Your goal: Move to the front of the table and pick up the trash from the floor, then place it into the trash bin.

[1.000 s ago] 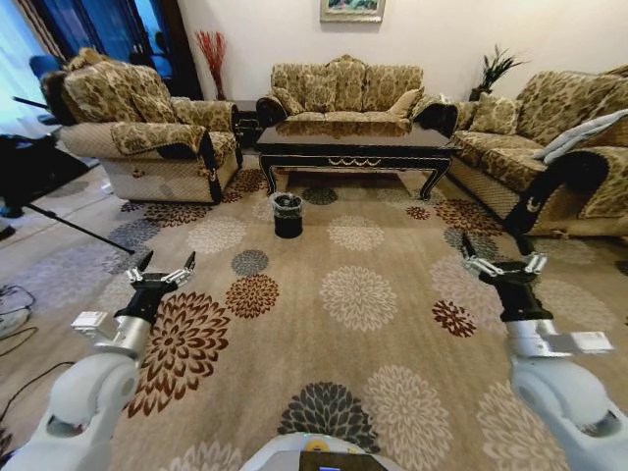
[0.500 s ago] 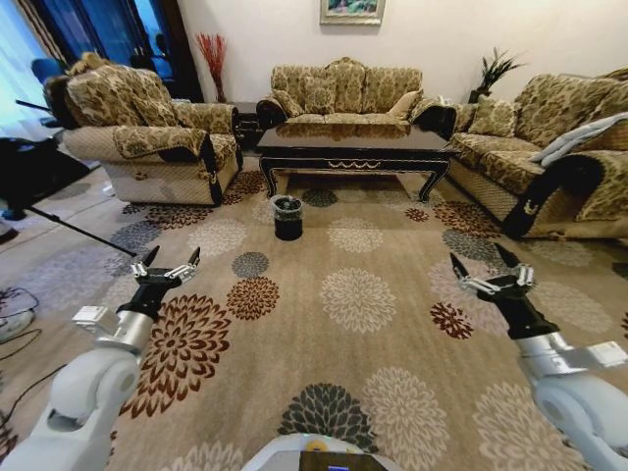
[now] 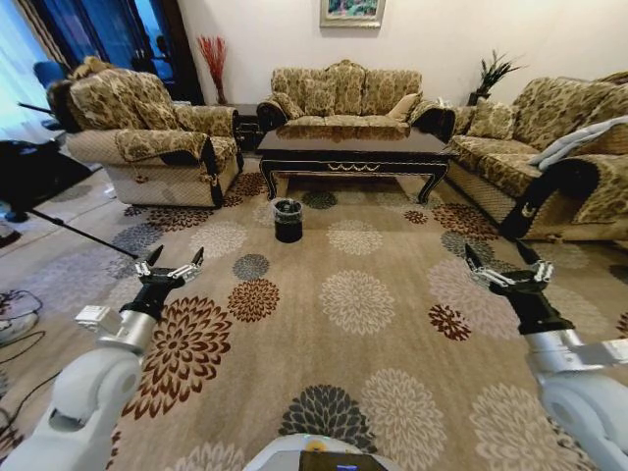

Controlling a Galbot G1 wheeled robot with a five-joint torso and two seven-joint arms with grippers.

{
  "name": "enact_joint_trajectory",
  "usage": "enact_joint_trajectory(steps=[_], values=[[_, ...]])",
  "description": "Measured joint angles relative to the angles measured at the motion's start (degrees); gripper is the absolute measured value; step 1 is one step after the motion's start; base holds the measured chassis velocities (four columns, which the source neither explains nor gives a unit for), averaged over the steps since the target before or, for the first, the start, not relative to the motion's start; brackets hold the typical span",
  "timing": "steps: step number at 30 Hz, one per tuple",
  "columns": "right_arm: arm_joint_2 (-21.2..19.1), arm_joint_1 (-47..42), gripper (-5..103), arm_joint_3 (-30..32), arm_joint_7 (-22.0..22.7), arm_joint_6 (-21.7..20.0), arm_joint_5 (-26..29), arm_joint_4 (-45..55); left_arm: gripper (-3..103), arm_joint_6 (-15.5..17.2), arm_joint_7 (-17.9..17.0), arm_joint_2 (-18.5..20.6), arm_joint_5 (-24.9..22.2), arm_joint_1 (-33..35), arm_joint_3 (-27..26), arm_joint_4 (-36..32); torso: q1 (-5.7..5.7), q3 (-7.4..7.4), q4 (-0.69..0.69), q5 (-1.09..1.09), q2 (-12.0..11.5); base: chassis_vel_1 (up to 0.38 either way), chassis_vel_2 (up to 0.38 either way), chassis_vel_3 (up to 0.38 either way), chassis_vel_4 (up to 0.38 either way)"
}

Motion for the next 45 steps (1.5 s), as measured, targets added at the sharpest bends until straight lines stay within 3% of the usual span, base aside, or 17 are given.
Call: enact_joint_trajectory(steps=[17,45], values=[[-2.54,1.3,100,1.22,4.18,-4.78,-0.38,0.09,100,-0.02,0.21,-0.26,-0.1,-0.7,0.14,0.57,1.52,2.54,0.0,0.0,4.06,0.0,0.0,0.0,0.0],[-2.29,1.71,100,2.18,5.56,-5.51,2.63,0.33,100,0.72,0.07,0.92,-2.45,-0.16,-1.14,-1.11,4.13,6.3,0.0,0.0,10.45,0.0,0.0,0.0,0.0]])
